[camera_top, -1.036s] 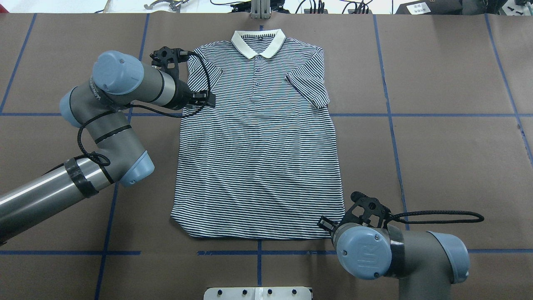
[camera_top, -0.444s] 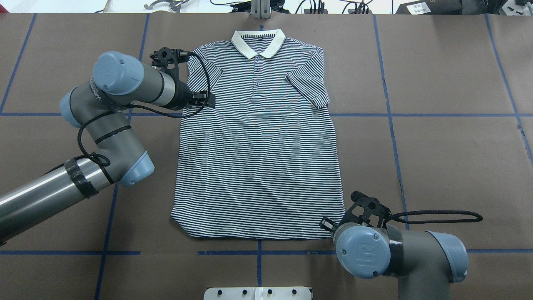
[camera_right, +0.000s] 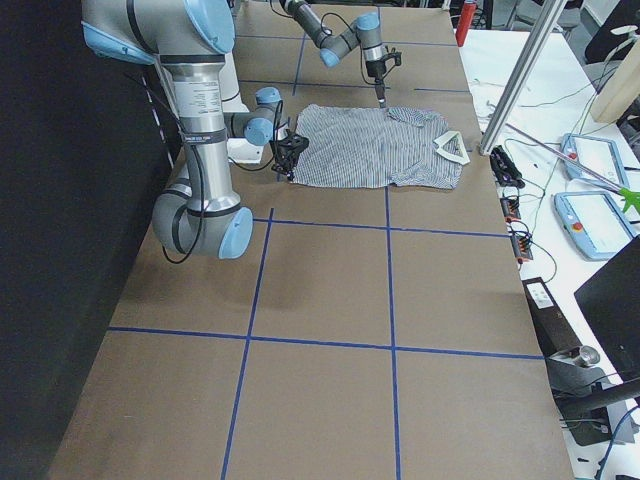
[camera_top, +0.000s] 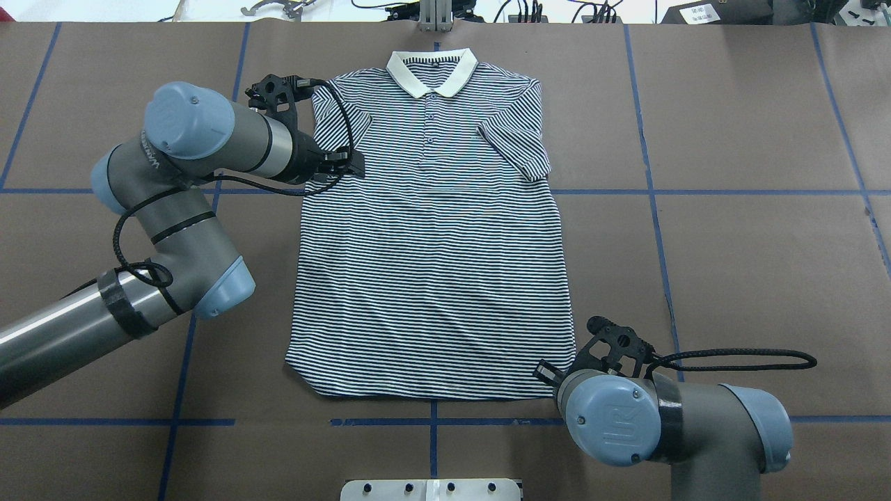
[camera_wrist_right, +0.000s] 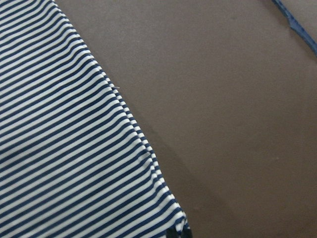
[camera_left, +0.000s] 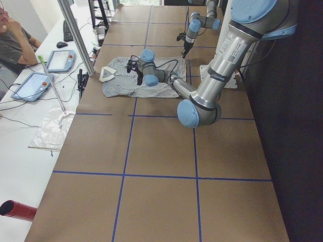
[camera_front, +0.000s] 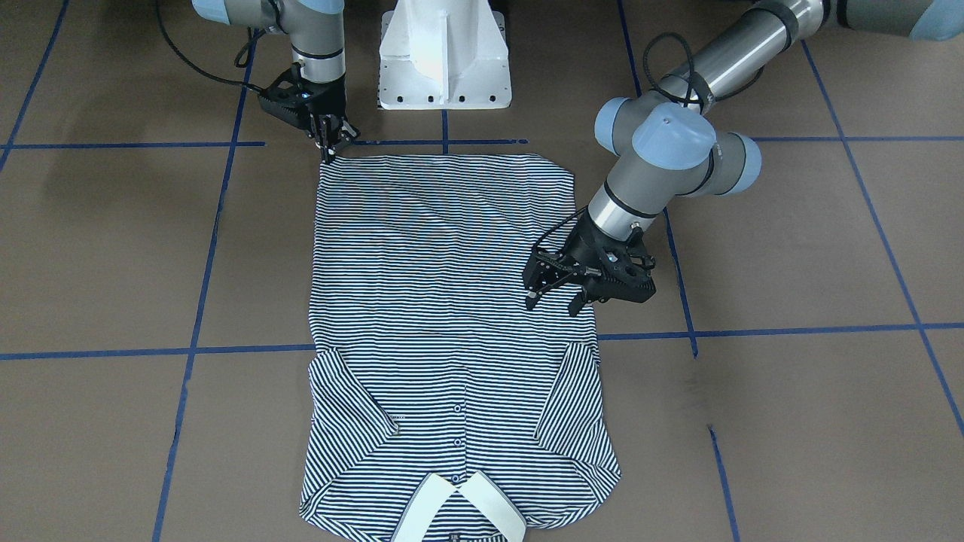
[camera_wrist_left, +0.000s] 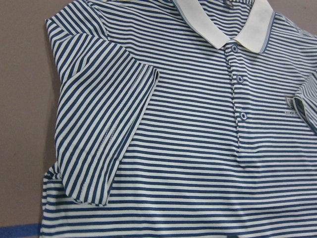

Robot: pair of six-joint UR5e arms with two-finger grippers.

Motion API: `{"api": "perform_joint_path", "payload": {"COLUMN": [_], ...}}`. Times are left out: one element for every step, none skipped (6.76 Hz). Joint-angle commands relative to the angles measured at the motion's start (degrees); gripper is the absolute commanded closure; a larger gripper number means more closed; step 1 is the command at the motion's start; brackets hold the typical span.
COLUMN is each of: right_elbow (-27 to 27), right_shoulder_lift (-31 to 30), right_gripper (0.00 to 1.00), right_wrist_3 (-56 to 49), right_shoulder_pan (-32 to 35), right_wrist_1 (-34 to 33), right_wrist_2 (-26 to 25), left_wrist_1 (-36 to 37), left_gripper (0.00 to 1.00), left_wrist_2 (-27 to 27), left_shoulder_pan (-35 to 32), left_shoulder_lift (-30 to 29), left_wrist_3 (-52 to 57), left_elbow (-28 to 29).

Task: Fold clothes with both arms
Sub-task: 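Move the left gripper down to the other hem corner nearest the robot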

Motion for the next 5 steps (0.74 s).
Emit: {"api": "perform_joint_path", "payload": {"right_elbow": [1.5,1.5,1.4,1.5,1.4], "right_shoulder_lift": [0.1,0.2,0.1,0.2,0.2], "right_gripper": [1.0,1.0,1.0,1.0,1.0], "right_wrist_3": [0.0,-0.1,-0.1,-0.1,-0.2], "right_shoulder_pan": [0.1,0.0,0.0,0.0,0.1], "right_wrist_1": [0.0,0.0,0.0,0.0,0.0], "right_wrist_2": [0.1,0.1,0.1,0.1,0.1], "left_wrist_1": [8.4,12.1,12.1,12.2,12.5], "left_gripper": [0.25,0.25,0.25,0.25,0.25], "left_wrist_2": [5.1,6.5,6.6,10.2,13.5], "left_shoulder_pan": [9.6,12.9,14.5,19.4,21.1], "left_shoulder_lift": [11.9,15.5,18.6,20.4,20.4], "left_wrist_3": [-8.4,-9.8,-14.3,-18.4,-19.0], "left_elbow": [-20.1,-23.5,-24.1,-24.0,-24.0]}}
